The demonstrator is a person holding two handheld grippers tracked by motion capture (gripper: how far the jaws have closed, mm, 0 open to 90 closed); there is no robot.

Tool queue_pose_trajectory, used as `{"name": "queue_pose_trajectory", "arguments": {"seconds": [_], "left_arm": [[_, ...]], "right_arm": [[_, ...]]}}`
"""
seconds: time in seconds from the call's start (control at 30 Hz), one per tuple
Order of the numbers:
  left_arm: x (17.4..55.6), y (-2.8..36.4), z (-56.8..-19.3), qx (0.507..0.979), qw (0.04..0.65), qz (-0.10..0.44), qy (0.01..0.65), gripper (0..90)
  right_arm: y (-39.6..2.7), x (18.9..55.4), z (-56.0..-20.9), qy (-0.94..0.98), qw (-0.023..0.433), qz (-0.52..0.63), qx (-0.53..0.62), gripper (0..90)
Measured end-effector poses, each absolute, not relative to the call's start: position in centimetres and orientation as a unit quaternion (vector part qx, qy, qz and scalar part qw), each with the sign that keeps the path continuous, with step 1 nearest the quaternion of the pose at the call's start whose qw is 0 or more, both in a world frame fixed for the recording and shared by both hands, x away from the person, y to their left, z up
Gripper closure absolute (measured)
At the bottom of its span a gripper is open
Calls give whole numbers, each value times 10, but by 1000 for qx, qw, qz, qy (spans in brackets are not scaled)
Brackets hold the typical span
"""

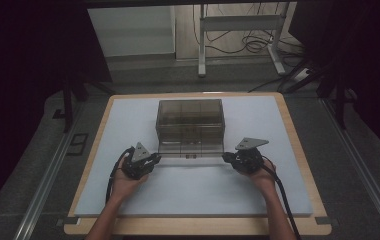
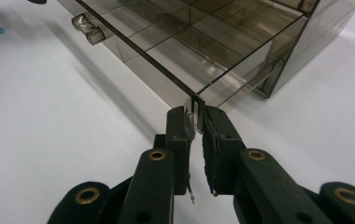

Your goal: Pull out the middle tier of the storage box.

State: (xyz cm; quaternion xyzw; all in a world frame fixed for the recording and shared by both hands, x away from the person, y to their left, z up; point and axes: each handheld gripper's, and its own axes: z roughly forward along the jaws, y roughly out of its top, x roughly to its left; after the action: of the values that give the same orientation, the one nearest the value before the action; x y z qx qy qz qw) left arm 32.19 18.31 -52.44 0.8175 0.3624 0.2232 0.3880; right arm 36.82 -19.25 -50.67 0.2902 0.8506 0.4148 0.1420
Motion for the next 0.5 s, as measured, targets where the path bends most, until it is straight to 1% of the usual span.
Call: {"name": "queue_pose_trajectory", "arguments": {"seconds": [0.5], "left_arm": [[320, 184, -529, 817, 393, 213, 363, 796]], "right_arm": [[-195, 368, -511, 850, 135, 416, 292, 786]]}}
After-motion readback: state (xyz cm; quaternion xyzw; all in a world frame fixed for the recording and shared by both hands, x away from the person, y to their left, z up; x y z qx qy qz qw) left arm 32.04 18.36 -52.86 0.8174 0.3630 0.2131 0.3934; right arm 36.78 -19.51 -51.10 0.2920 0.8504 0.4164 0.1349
